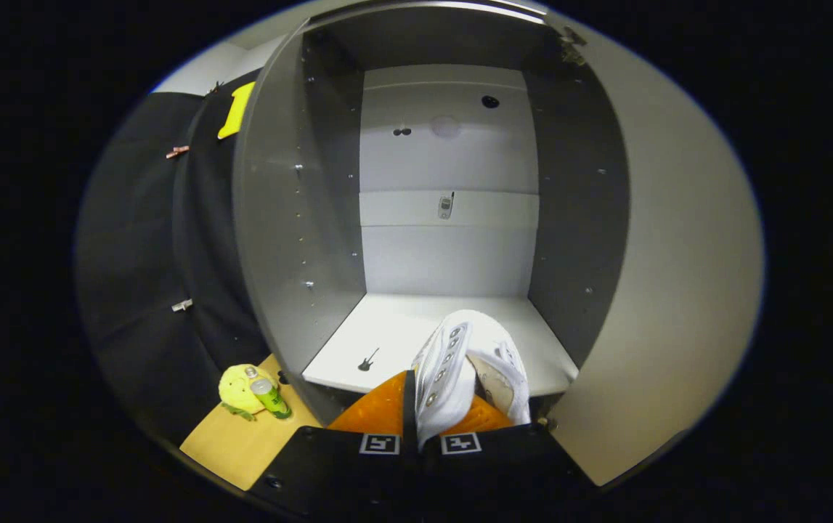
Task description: Open the shoe cabinet door, grab the shoes and put them into the shoe cabinet, then close the shoe cabinet door.
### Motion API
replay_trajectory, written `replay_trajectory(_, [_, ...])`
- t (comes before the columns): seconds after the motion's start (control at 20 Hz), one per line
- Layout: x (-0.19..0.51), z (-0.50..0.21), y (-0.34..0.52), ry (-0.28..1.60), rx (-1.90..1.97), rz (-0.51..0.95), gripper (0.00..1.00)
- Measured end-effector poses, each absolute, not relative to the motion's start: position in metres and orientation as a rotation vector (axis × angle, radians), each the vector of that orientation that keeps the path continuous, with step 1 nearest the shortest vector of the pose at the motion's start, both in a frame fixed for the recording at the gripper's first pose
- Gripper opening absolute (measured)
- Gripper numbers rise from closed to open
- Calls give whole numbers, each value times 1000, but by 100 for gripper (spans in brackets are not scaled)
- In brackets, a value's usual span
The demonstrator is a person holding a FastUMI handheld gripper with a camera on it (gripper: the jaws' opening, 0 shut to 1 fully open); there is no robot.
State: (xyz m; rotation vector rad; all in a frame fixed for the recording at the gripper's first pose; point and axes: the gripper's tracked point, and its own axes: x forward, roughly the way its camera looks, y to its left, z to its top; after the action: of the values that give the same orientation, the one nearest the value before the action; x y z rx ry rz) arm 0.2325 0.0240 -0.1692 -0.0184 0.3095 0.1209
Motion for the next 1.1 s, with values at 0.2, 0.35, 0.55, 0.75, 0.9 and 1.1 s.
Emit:
replay_trajectory(0.2, [305,-173,29,318,-39,114,6])
replay_trajectory(0.35, [347,-187,33,345,-50,114,6])
replay_trajectory(0.55, [387,-207,28,380,-130,97,6])
replay_trajectory(0.75, [406,-232,29,433,-157,91,6])
replay_trajectory(0.9, [412,-241,34,453,-196,75,6])
replay_trajectory(1.1, [414,-244,39,456,-229,51,7])
